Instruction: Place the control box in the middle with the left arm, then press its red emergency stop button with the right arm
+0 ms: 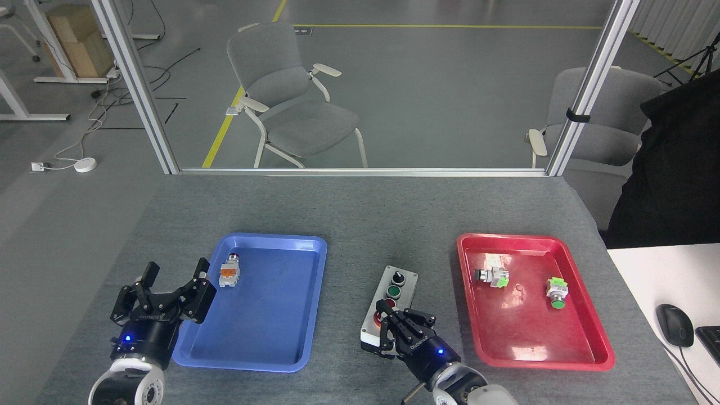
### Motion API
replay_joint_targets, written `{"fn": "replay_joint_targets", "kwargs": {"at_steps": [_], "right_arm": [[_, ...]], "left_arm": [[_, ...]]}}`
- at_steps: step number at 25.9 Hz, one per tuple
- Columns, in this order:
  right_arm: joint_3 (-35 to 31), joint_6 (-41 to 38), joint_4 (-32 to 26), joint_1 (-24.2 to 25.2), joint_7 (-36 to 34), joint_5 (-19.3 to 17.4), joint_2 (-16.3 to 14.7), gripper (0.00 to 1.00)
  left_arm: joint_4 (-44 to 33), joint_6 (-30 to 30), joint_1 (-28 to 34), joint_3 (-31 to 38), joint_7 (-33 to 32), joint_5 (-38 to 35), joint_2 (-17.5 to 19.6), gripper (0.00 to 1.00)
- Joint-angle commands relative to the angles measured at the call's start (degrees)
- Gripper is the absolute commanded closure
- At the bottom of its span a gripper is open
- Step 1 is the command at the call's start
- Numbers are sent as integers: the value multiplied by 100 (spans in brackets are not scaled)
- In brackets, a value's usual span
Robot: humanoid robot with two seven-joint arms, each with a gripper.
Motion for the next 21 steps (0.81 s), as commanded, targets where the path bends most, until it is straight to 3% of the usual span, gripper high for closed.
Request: {"fn": "replay_joint_targets", "kwargs": {"at_steps": [1,7,8,9,10,11,14,21], "right_arm": [[27,-1,158,21,137,8,4,100],[-96,-10,-80,12,50,-54,31,100],[-158,8,-229,-14,6,-98,75,94],[-359,43,-369,-23,-91,-133,154,68],[-711,43,-484,-23,-249,-221,250,14],[-1080,-27,-615,12,-399,-300,329,2],[-1661,-89,-897,48,-478,-361,400,0],[-3111,-10,-906,285,-469,-361,242,0]], "left_arm": [[3,17,7,0,-2,-7,3,1],[21,26,16,0,-2,-25,12,1],[29,35,24,-9,-2,-25,12,1],[29,44,42,-9,-2,-33,12,1],[38,52,68,-9,7,-33,12,1],[38,61,95,-18,7,-33,3,1],[38,61,253,-27,7,-42,3,1],[170,61,473,-290,139,-69,-199,1]]}}
